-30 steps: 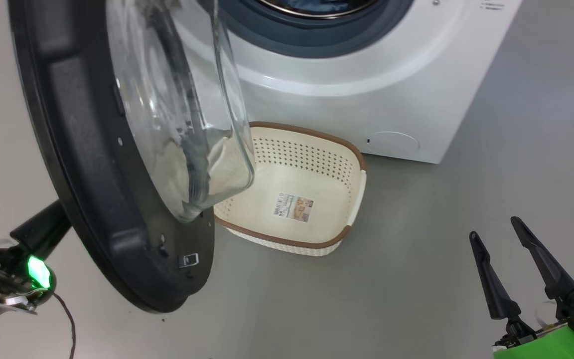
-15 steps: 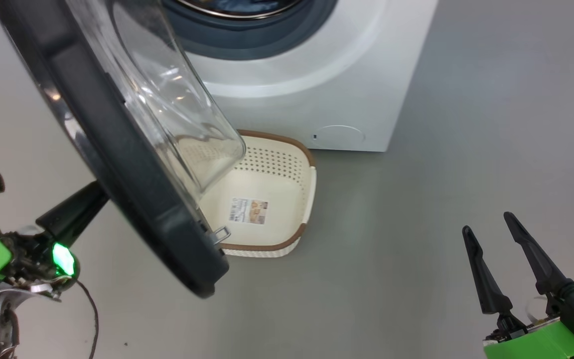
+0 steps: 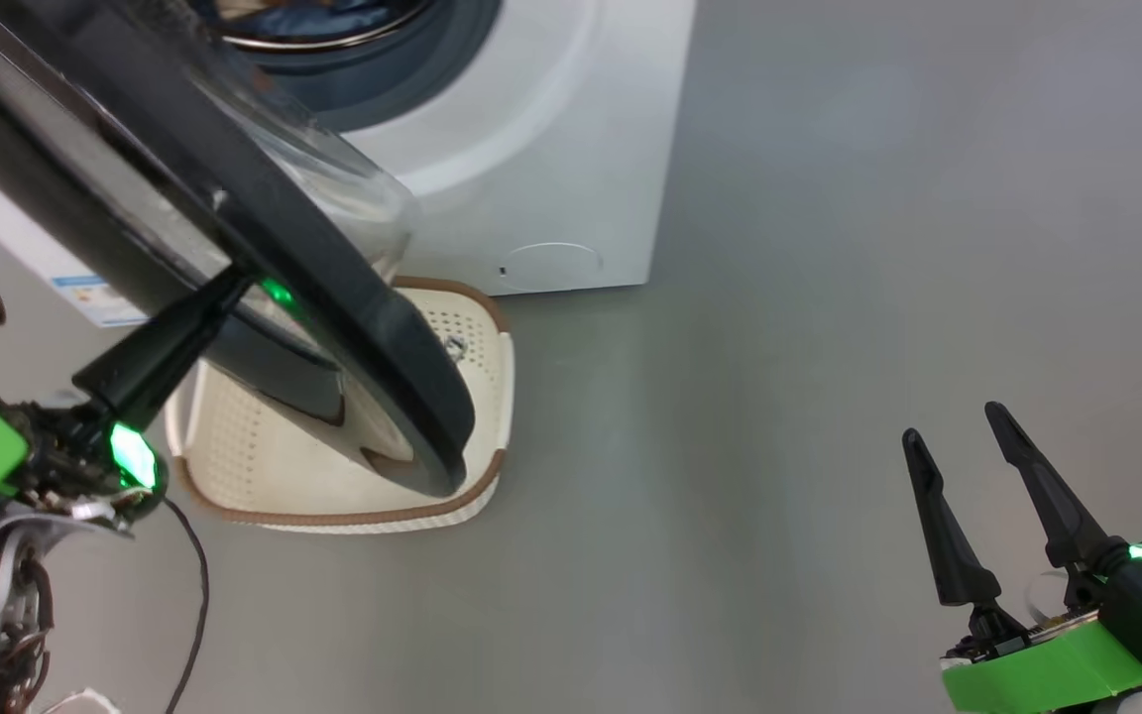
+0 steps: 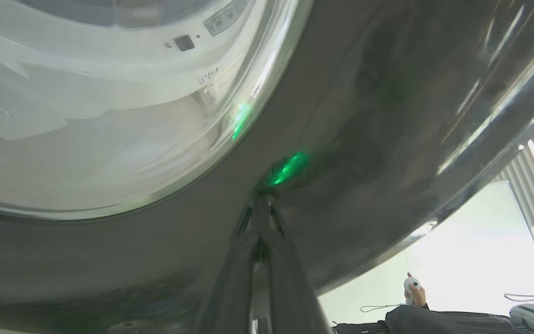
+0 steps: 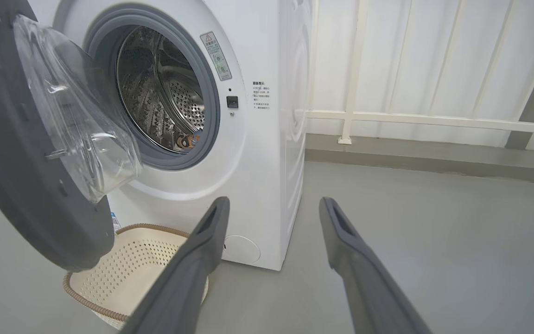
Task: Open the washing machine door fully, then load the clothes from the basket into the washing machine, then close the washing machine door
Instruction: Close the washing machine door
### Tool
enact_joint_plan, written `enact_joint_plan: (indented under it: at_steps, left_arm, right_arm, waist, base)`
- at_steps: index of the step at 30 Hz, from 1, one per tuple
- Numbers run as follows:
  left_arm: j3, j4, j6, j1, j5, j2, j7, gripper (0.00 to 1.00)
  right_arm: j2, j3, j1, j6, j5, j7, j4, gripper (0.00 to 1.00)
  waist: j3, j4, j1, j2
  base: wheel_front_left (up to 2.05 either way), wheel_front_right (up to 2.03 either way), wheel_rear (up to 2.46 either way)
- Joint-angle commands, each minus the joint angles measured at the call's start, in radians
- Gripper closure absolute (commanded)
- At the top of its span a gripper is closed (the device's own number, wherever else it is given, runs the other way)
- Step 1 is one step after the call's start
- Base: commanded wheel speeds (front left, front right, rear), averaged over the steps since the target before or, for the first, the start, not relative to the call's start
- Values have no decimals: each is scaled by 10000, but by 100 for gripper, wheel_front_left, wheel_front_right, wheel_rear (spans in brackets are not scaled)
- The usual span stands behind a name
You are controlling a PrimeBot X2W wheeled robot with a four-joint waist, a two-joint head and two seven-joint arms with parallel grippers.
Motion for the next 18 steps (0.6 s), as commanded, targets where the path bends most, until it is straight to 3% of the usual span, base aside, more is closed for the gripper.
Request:
enact_joint_plan:
  at_steps: [1, 18]
  left_arm:
    - [352, -88, -25, -598, 104, 251, -99, 100]
    - [514, 1223, -231, -2042, 530, -76, -736, 100]
  right_arm:
    - [-16, 270, -240, 16, 162, -48, -208, 0]
    - [327, 393, -613, 16, 302, -48, -75, 0]
  waist:
    - [142, -548, 0, 0]
    - [557, -2024, 0, 0]
  base:
    - [0, 0, 0]
    - [0, 0, 0]
